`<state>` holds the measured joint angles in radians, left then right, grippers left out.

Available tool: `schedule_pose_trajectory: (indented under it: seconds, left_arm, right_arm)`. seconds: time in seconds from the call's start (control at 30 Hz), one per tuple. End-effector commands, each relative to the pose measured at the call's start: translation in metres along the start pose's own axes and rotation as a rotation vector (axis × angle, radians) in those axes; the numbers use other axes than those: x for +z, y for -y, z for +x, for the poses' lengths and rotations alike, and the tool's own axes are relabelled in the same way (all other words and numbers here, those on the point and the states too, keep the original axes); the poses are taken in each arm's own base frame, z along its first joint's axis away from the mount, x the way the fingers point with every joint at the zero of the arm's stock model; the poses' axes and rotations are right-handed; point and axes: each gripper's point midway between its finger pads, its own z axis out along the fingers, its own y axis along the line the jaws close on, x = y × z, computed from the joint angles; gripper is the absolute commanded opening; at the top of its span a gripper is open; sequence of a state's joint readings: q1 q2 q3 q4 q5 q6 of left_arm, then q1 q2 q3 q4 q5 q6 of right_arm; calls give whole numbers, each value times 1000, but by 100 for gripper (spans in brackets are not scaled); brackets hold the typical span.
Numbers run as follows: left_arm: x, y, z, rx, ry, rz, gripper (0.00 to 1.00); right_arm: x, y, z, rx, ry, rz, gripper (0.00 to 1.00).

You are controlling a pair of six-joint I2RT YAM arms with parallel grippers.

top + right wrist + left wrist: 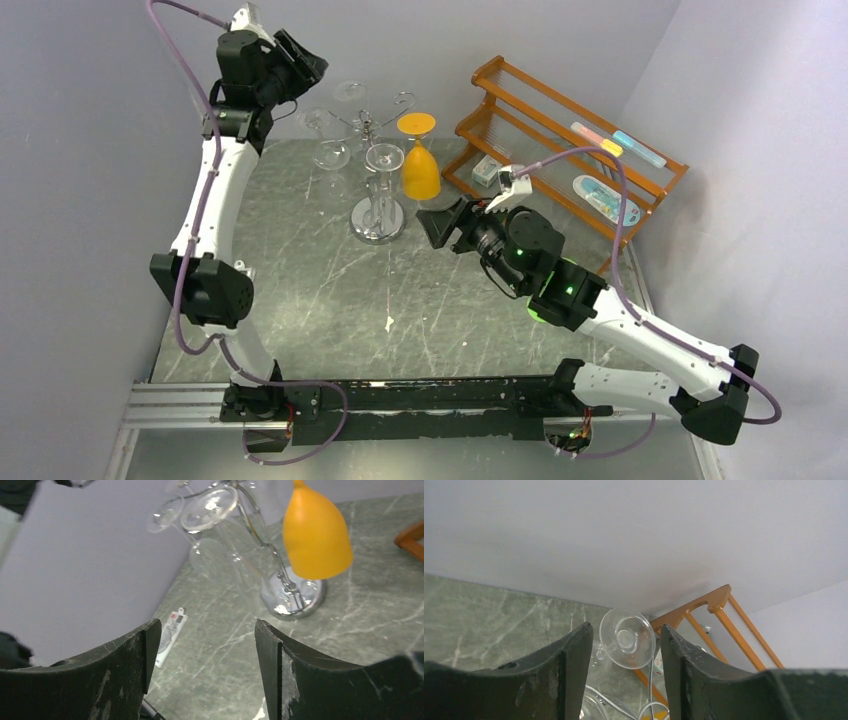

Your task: Place the wine glass upside down on the wine glass rack

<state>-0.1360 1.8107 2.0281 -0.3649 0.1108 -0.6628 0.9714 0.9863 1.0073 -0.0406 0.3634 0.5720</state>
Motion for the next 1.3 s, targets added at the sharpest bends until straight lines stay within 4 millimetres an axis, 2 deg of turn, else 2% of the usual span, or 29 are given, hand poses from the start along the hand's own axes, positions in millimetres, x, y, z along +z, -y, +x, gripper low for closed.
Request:
schedule_pose_trajectory:
  seconds: [0.0, 0.1, 0.13, 0.27, 0.37, 0.47, 0.57, 0.73, 0.77, 0.9, 1.03, 1.13, 1.27]
  left_arm:
    - [-39, 17, -33, 154, 76, 27, 59]
    - [-68, 20, -27, 251, 43, 46, 64]
    - [-88, 23, -30, 274, 57, 45, 66]
    - [-143, 4, -16, 337, 98, -3, 78]
    - [-180, -18, 5, 354, 104, -52, 86]
    - [-211, -36, 26, 377, 89, -86, 91]
    - [-230, -50, 48, 393, 51, -100, 94]
    - [-248, -55, 88, 410, 12, -1, 96]
    - [-247, -62, 100, 405, -4, 2, 96]
    - [-246, -76, 126, 367, -25, 17, 96]
    - [-244, -81, 143, 303, -56, 26, 96]
    - [-242, -83, 154, 251, -78, 38, 95]
    - [-240, -87, 163, 229, -94, 42, 92]
  right_arm:
    - [2, 31, 7, -61, 5, 136, 73]
    - [4, 53, 12, -126, 37, 209, 77]
    - [5, 60, 16, -145, 44, 233, 78]
    - [14, 85, 29, -237, -8, 353, 80]
    - [17, 108, 27, -279, -45, 487, 81]
    - [7, 137, 20, -290, -71, 611, 82]
    - [-8, 164, 8, -280, -70, 714, 82]
    - [-37, 207, 0, -225, -97, 889, 79]
    - [-44, 216, 0, -211, -109, 931, 79]
    - [-76, 243, 13, -151, -181, 1086, 79]
    - [-102, 254, 21, -83, -173, 1185, 80]
    - [-113, 261, 27, -59, -167, 1236, 80]
    - [-122, 272, 48, -18, -207, 1277, 80]
